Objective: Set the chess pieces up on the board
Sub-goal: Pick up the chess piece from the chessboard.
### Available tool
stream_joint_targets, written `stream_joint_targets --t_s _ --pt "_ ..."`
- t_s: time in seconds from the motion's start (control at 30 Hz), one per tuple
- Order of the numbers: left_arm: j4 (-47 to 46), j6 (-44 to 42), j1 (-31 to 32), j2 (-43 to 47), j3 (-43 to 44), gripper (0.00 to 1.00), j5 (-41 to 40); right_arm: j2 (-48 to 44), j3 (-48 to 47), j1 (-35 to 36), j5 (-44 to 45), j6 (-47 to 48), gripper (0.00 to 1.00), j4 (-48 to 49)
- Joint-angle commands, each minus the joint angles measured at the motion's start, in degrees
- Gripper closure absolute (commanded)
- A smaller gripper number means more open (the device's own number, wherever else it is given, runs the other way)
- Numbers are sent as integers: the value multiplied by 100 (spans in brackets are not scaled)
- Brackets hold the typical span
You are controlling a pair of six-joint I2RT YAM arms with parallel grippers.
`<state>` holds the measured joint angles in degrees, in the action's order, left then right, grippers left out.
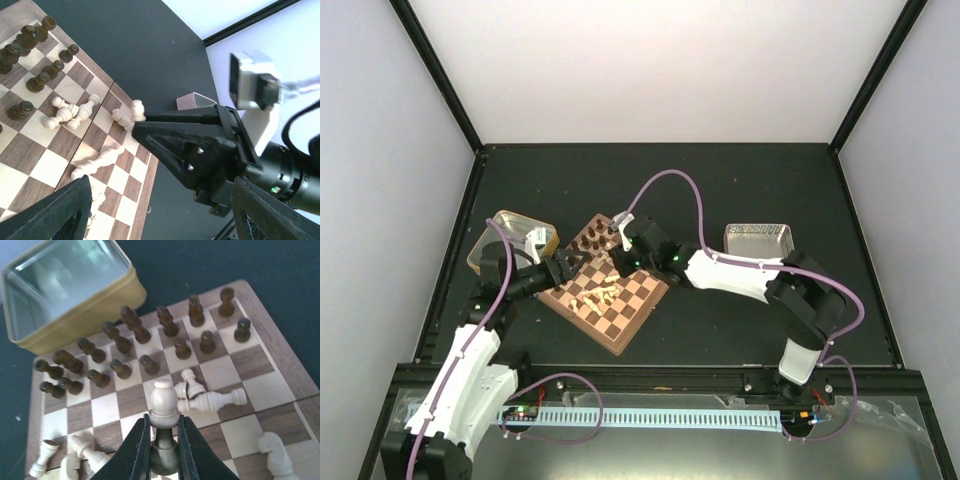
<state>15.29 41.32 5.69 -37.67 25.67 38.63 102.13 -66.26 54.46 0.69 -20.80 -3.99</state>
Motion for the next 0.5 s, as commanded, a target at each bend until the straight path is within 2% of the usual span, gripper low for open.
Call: stream_joint_targets --t_s 0.0,0.17,0.47 --pt "-624 558 9 -353 101 23 317 -413 474 -32 -312 263 99 1457" --pt "-607 710 79 -847 390 24 632 -999 1213 -33 -991 816 99 2294" --pt "-720 715 306 -1476 764 33 1229 -1253 1394 -23 -1703 1581 99 2191"
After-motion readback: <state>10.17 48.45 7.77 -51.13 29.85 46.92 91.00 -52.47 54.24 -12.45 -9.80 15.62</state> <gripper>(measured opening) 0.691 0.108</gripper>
